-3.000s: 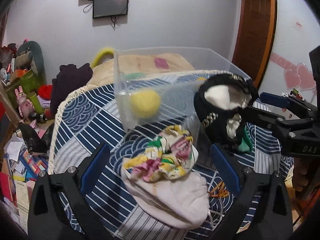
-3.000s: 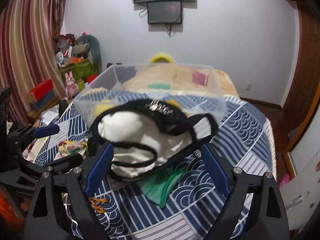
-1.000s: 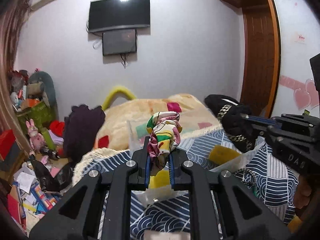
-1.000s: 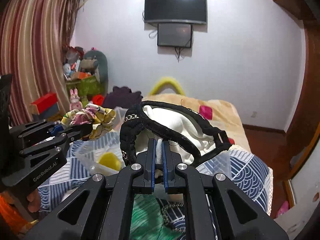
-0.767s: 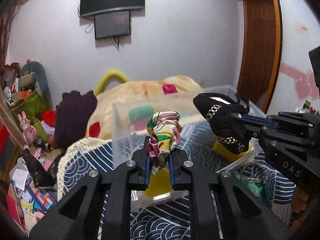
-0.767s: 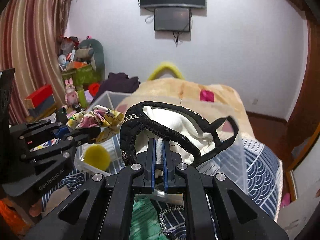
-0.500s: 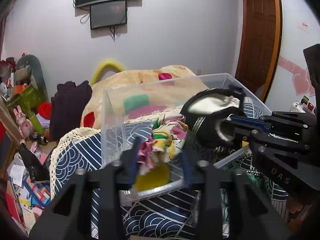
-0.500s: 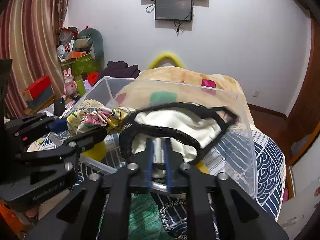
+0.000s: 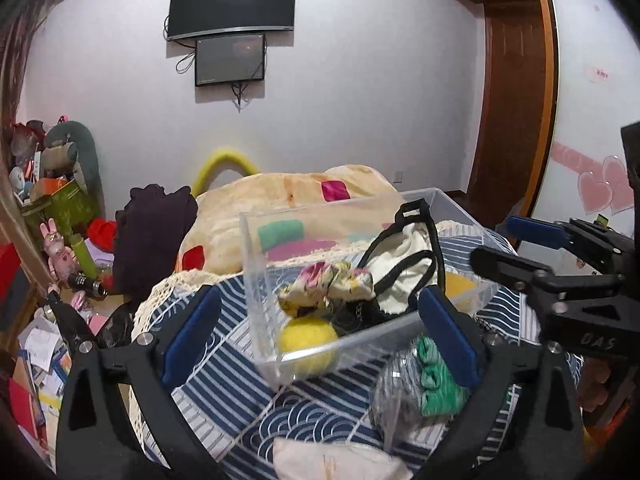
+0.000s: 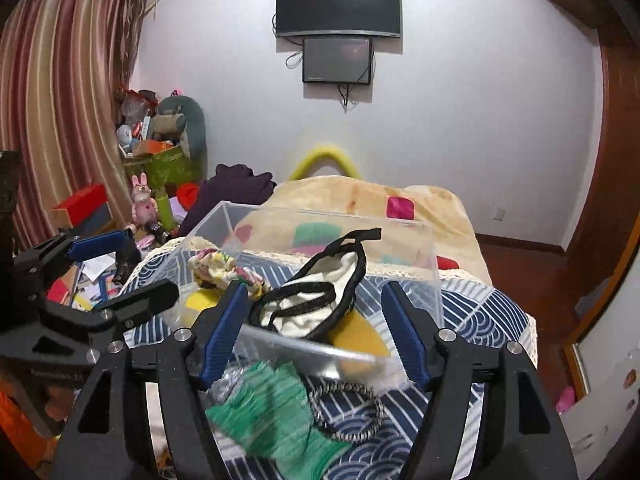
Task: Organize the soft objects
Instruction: 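Grasp the white drawstring pouch with the left tool while the right tool grasps the green glove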
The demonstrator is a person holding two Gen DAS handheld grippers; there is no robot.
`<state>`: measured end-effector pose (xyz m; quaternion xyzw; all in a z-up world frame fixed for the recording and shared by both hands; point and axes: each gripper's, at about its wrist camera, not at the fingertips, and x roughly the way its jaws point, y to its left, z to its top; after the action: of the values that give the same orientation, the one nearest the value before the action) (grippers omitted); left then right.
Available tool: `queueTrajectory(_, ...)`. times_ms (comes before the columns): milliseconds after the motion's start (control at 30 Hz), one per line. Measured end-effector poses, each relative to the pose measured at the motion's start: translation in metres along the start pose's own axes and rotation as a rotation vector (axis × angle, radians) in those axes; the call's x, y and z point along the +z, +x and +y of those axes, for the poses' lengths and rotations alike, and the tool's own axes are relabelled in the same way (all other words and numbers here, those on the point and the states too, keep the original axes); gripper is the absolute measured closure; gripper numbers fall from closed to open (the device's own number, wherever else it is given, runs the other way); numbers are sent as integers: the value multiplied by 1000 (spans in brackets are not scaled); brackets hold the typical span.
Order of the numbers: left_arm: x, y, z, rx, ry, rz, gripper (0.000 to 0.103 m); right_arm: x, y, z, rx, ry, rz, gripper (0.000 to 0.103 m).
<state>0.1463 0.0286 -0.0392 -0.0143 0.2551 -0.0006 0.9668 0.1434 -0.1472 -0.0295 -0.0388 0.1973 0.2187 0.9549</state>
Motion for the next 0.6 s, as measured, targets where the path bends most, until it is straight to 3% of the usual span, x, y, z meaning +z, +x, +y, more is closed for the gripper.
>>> queueTrajectory(267, -39, -13, 3, 35, 24, 62, 1, -24, -9, -4, 1, 26, 39, 37)
queueTrajectory(600, -97, 8, 6, 28, 11, 231, 1, -74, 28, 3, 25, 56, 220, 37)
